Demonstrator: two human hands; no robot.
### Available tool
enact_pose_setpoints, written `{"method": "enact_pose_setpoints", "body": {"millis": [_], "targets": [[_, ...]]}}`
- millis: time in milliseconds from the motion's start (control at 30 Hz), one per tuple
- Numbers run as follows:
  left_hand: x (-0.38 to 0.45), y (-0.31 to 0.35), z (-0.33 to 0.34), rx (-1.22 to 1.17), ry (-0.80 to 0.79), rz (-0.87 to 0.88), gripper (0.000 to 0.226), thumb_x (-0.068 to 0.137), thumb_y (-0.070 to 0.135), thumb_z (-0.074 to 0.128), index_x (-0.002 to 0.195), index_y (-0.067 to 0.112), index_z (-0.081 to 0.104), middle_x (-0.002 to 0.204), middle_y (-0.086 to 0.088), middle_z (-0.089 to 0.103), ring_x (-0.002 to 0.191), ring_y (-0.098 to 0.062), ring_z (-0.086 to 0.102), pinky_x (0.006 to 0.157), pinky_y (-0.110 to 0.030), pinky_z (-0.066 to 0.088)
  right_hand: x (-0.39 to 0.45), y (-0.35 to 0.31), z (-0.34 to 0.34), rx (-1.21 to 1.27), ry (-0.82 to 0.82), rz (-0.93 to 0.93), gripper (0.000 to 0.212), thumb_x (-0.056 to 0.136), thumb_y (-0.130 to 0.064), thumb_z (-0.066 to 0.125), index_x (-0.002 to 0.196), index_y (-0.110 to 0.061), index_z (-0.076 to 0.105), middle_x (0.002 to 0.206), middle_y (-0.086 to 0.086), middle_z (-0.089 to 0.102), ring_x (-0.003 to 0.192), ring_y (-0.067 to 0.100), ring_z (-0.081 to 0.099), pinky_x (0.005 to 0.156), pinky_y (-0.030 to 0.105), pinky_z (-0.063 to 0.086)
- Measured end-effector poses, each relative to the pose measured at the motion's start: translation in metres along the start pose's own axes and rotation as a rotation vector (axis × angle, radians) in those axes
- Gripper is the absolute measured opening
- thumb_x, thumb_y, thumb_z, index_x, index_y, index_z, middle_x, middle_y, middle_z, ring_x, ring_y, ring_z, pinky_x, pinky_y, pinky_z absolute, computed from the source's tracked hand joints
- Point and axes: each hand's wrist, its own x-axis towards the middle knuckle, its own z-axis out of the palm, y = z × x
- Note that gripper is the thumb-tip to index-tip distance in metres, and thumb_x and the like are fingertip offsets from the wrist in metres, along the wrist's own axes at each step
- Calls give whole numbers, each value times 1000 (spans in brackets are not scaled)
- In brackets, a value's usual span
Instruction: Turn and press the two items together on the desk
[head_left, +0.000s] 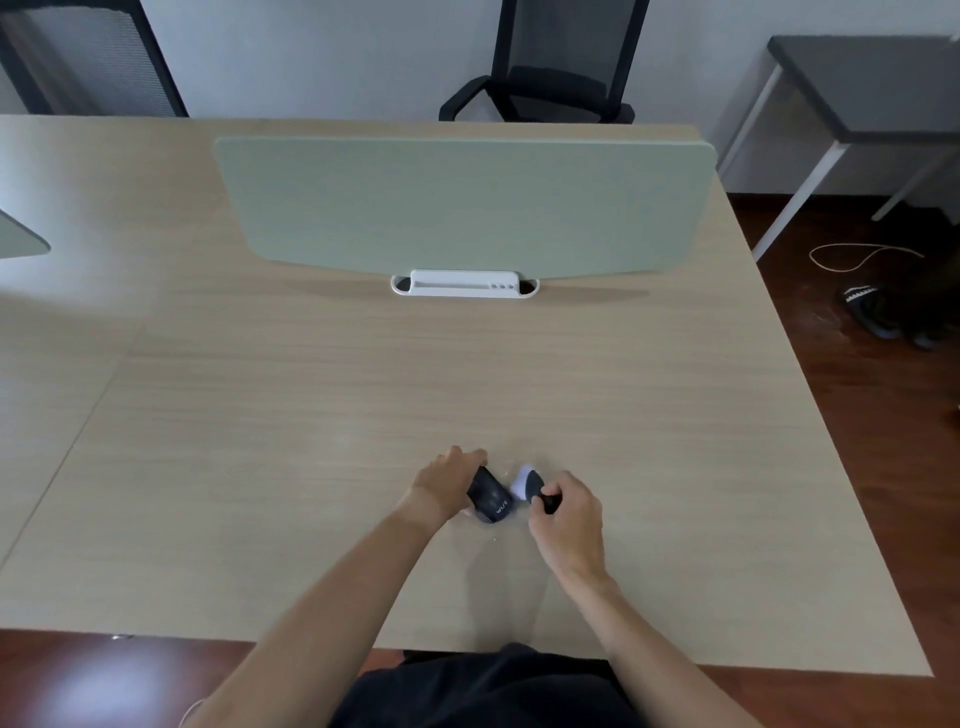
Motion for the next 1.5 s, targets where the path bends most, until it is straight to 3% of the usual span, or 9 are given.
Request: {"method": "enact_pose_setpoints", "body": {"millis": [200, 467, 667, 900, 1067, 1167, 1267, 1367, 1500], "targets": [[-1, 4, 0, 40, -1, -24, 56, 76, 14, 79, 122, 12, 47, 117, -15, 55, 108, -36, 59, 84, -42, 53, 0, -5, 5, 99, -276, 13, 10, 69, 0, 60, 67, -9, 57, 66, -1, 57, 58, 11, 49, 54, 20, 41], [0, 7, -2, -64, 20, -111, 56, 75, 20, 81, 118, 10, 46, 115, -13, 54, 105, -31, 58, 72, -36, 49, 14, 1, 4, 45, -54, 20, 16, 78, 4, 55, 80, -12, 58, 87, 0, 57, 81, 14, 55, 66, 22, 42], [1, 11, -2, -99, 37, -149, 51, 72, 14, 80, 112, 11, 48, 112, -13, 56, 100, -32, 61, 74, -40, 52, 20, 2, 7, 140, -304, 49, 21, 74, 2, 61, 69, -18, 58, 73, -1, 56, 66, 16, 51, 58, 19, 40], [3, 12, 0, -78, 57, -205, 56, 75, 28, 82, 114, 9, 47, 113, -11, 54, 103, -31, 61, 79, -39, 53, 34, 6, 0, 75, -36, 26, 14, 80, 4, 60, 80, -10, 62, 84, 4, 63, 79, 18, 56, 70, 23, 41], [3, 13, -1, -123, 58, -222, 51, 74, 21, 81, 111, 8, 48, 111, -12, 57, 99, -32, 62, 71, -36, 49, 34, 4, -2, 156, -170, 34, 8, 79, 1, 62, 79, -6, 65, 74, 1, 63, 60, 8, 50, 55, 12, 40], [2, 14, 1, -128, 69, -229, 51, 73, 22, 81, 111, 9, 49, 110, -12, 58, 100, -32, 63, 70, -36, 48, 35, 4, 3, 126, -208, 45, 8, 80, 0, 63, 80, -8, 65, 78, 2, 65, 67, 14, 56, 58, 15, 44], [-1, 14, 6, -108, 87, -243, 56, 74, 35, 82, 112, 9, 49, 110, -10, 58, 101, -30, 62, 71, -35, 48, 36, 5, 3, 34, -101, 42, 12, 85, -2, 62, 82, -14, 63, 84, -1, 64, 81, 17, 59, 71, 26, 47], [-2, 13, 11, -135, 110, -244, 55, 74, 36, 81, 110, 9, 49, 107, -10, 59, 98, -30, 62, 68, -35, 46, 35, 3, -2, 76, 1, 21, 11, 84, -3, 63, 81, -14, 62, 79, -3, 63, 77, 14, 58, 69, 25, 46], [-3, 12, 12, -185, 147, -237, 37, 80, 20, 70, 109, 7, 49, 108, -13, 58, 97, -33, 62, 71, -38, 49, 33, -3, -4, 97, -220, -65, 11, 77, 1, 64, 75, -10, 66, 67, -5, 61, 58, 1, 52, 55, 13, 40]]}}
